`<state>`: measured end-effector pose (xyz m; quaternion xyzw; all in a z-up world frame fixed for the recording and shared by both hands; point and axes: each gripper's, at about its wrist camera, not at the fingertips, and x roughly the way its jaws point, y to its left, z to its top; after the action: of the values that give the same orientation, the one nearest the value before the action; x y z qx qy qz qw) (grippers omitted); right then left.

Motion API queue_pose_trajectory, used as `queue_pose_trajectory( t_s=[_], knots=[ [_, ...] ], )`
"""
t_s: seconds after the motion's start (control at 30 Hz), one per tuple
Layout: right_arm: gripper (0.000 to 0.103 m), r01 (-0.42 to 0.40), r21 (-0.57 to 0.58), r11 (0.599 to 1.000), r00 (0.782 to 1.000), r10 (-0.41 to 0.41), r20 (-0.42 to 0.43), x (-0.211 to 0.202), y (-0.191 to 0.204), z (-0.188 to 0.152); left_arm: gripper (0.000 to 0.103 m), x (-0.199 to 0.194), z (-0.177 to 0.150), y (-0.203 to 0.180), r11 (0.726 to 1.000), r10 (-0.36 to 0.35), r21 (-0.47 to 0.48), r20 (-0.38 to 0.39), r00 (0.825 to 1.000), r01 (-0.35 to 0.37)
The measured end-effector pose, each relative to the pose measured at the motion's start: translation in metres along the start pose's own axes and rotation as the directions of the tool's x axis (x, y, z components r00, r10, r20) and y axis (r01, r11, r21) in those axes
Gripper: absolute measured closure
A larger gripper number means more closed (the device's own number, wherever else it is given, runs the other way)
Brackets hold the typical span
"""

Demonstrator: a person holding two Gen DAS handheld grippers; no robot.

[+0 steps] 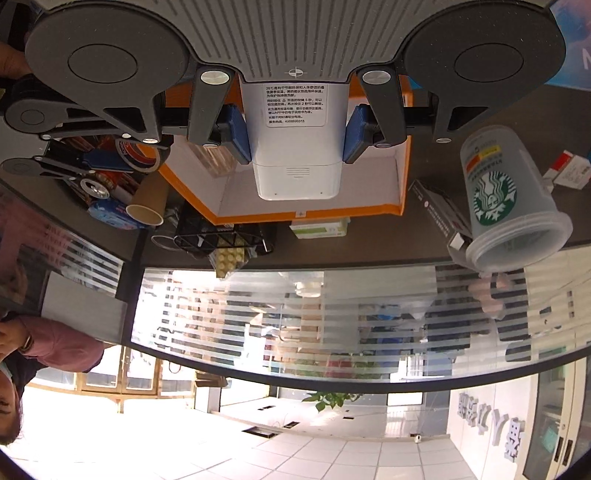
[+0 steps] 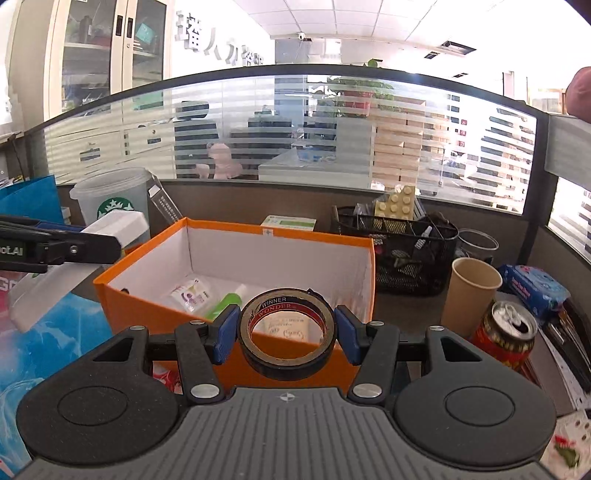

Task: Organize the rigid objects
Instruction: 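Carry the power bank and tape roll into the orange box and open both tools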

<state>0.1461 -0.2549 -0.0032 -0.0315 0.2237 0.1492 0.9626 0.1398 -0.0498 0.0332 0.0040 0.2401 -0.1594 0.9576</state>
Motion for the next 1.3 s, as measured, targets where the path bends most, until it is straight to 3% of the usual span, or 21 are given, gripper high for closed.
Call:
queue_pose_trajectory(
  t_s=[0.83,1.3],
  knots=[
    [0.051,-0.008,0.0,1.0,0.997,0.008,-0.078,0.069,-0.022,0.046,0.052,0.095,0.032,0.003,0.997,0.083,0.012,-0.081,0.993,-0.083],
    [0.05,-0.02,-0.058,0.998,0.97,0.006,-0.244,0.13,-0.021,0.034,0.052,0.145,0.022,0.008,0.997,0.076,-0.009,-0.197,0.977,-0.079]
  ],
)
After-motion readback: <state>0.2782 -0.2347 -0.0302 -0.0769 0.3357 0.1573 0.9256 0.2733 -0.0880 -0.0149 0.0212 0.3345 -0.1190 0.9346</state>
